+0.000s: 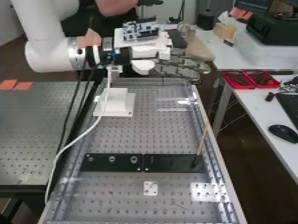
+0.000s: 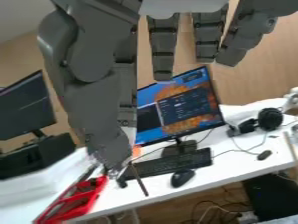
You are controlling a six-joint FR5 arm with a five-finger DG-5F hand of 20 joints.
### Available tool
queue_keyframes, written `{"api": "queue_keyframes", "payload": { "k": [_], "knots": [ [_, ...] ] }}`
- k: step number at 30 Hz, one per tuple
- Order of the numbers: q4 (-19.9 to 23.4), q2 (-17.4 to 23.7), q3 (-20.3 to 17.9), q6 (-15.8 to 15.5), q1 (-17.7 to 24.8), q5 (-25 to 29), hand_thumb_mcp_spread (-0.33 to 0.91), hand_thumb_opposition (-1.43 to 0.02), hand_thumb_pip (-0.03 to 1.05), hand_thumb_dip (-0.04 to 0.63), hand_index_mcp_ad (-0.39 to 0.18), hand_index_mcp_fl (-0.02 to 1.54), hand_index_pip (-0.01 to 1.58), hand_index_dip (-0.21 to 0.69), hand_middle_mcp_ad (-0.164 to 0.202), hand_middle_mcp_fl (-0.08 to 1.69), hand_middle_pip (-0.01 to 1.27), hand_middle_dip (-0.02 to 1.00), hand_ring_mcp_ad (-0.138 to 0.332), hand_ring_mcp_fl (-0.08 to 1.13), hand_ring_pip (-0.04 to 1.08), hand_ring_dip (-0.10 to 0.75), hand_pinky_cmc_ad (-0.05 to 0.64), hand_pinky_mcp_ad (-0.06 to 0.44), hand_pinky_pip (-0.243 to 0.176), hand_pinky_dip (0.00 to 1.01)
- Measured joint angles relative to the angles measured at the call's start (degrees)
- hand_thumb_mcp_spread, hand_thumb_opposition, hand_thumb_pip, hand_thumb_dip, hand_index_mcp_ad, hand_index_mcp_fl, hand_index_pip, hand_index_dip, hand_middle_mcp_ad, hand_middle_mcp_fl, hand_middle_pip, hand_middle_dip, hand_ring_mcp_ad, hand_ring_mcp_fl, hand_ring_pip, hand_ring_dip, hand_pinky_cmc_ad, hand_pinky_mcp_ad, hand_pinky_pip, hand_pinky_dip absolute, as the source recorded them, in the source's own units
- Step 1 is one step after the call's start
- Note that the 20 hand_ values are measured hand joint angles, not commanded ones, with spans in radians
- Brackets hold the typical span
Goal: Grab the drill bit and place it in the clear container
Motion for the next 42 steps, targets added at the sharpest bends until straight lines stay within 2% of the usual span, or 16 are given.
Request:
{"api": "queue_keyframes", "payload": {
  "k": [7, 18, 42],
  "knots": [
    [-0.57, 1.02, -0.33, 0.06, 3.68, -1.65, 0.63, -0.97, 0.5, 0.269, -0.101, 0.77, 1.08, 0.274, 0.094, 0.22, 0.13, 0.16, 0.262, 0.05, 0.09, -0.019, 0.298, 0.215, -0.091, 0.18],
    [-1.76, -1.0, 0.97, 1.0, 6.51, -1.52, 0.63, -0.97, 0.5, 0.269, -0.105, 0.77, 1.09, 0.278, 0.094, 0.21, 0.12, 0.16, 0.262, 0.05, 0.09, -0.012, 0.295, 0.215, -0.091, 0.18],
    [-6.38, -10.33, 5.76, 2.06, 10.53, 0.07, 0.63, -0.97, 0.5, 0.269, -0.105, 0.77, 1.09, 0.279, 0.091, 0.25, 0.13, 0.16, 0.264, 0.05, 0.09, -0.005, 0.298, 0.215, -0.089, 0.18]
  ]
}}
